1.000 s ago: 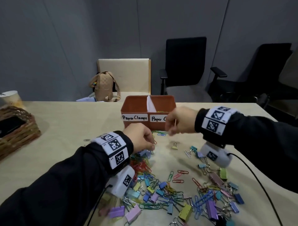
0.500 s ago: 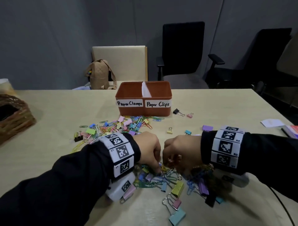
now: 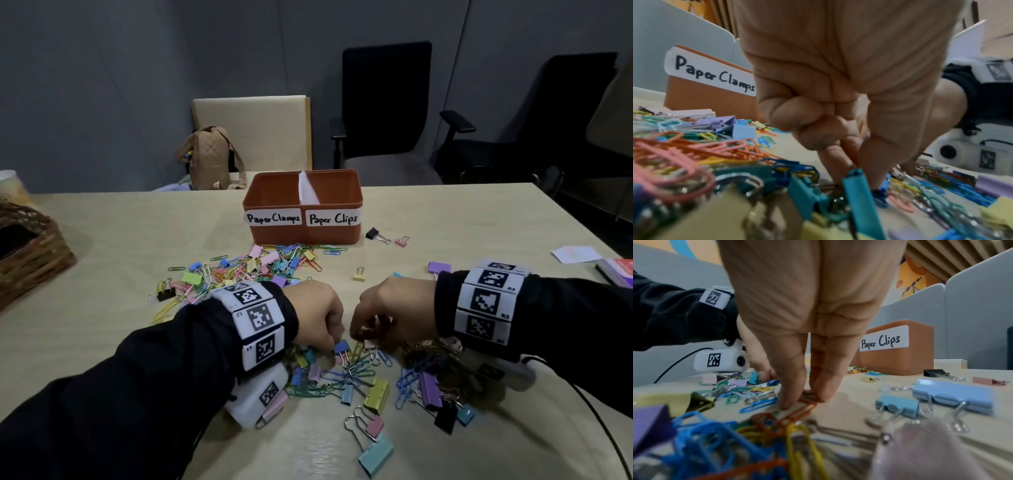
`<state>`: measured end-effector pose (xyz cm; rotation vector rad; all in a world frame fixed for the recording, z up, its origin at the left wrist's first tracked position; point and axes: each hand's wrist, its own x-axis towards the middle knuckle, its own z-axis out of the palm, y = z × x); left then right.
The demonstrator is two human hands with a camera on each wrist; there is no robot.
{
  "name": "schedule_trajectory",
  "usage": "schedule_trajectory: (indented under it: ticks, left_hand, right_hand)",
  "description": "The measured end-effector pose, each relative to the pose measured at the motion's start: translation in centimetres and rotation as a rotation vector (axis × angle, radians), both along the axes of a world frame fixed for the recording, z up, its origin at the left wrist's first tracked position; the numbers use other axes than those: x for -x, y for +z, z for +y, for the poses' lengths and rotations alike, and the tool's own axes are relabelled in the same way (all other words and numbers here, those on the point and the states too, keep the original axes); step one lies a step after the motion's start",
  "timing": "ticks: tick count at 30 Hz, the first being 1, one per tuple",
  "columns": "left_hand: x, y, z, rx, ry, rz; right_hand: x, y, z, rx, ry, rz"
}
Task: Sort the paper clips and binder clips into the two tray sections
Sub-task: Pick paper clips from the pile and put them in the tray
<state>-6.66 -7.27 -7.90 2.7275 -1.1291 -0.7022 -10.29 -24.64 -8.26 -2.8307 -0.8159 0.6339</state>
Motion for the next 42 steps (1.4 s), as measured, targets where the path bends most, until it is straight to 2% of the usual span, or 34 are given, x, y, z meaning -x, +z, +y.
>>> schedule_trajectory:
  ticks: [4, 8, 11, 18, 24, 28, 33, 37, 42]
  left_hand:
    - [0.3, 0.1, -0.1, 0.037, 0.022, 0.079]
    - [0.6, -0.2, -0.8, -0.006, -0.115, -0.03]
    - [0.6, -0.5, -0.9, -0.019, -0.134, -0.05]
    - [-1.2, 0.9, 0.2, 0.082, 0.029, 0.082]
    - [-3.6, 1.1, 0.3, 0.159, 0.178, -0.115]
    - [-3.1, 0.8, 0.9, 0.061, 0.109, -0.091]
    - [-1.9, 0.1, 2.0, -0.04, 0.032, -0.001]
    - [-1.7, 0.0, 2.7, -0.044, 0.036, 0.004]
    - [-1.8, -0.2, 2.8, -0.028, 0.064, 0.035]
  right_hand:
    - [0.4, -0.3, 0.1, -0.048, 0.012, -0.03]
    - [0.4, -0.5, 0.5, -0.031, 0.01, -0.009]
    - [0.5, -0.6, 0.7, 0.025, -0.007, -0.003]
    - [0.4, -0.5, 0.3, 0.027, -0.092, 0.04]
    - [0.9, -0.5, 0.4, 0.026, -0.038, -0.095]
    - [0.4, -0.3, 0.7, -0.069, 0.002, -0.14]
    - [0.2, -0.5, 2.7, -0.044, 0.098, -0.056]
    - [-0.2, -1.1, 3.4, 0.008, 0.169, -0.021]
    - [0.3, -0.7, 3.3, -0.031, 0.174, -0.002]
